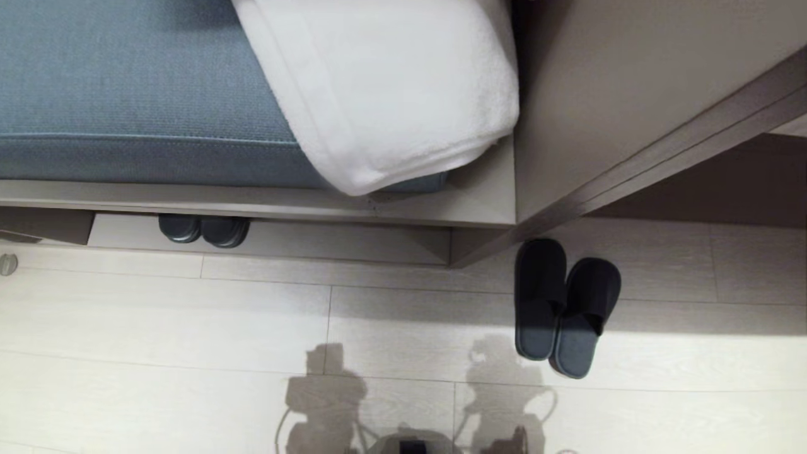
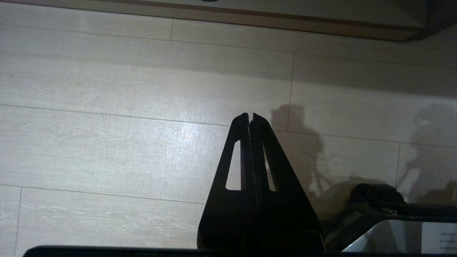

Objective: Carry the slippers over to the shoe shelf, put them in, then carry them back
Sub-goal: Pick up the slippers on the floor

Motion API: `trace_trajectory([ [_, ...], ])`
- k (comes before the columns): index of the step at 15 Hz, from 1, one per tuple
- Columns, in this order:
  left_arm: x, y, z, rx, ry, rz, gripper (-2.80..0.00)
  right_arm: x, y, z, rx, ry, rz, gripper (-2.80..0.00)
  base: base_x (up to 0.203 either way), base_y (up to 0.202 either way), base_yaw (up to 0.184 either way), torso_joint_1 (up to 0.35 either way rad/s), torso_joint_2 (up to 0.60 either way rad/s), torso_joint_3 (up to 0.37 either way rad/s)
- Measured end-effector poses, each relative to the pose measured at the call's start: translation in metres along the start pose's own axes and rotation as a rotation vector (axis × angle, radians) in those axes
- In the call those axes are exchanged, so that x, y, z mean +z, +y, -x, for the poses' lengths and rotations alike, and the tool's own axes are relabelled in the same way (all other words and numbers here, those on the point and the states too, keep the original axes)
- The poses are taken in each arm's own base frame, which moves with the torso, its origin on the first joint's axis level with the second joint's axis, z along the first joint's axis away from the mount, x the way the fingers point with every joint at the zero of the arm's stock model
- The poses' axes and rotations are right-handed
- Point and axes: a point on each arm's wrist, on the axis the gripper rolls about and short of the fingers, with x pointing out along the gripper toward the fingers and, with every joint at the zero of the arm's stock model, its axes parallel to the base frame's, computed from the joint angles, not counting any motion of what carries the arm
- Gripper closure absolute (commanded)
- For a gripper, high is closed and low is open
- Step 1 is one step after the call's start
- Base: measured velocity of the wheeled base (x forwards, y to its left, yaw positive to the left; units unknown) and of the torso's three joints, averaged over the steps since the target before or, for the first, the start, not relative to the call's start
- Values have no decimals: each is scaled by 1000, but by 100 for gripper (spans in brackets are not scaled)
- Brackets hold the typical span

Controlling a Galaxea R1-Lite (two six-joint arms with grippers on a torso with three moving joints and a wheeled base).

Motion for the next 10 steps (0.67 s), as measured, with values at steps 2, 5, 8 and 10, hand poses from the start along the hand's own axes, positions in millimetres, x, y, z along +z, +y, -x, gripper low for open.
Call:
trace_trajectory([
  [2,0,0,0,0,0,0,0,0,0,0,0,0,-2,0,0,0,0,3,5,-201],
  [5,0,0,0,0,0,0,0,0,0,0,-1,0,-2,0,0,0,0,1,5,-196],
  [8,0,0,0,0,0,0,0,0,0,0,-2,0,-2,0,0,0,0,1,6,-198],
  [10,0,0,0,0,0,1,0,0,0,0,-2,0,1,0,0,0,0,2,3,-199],
])
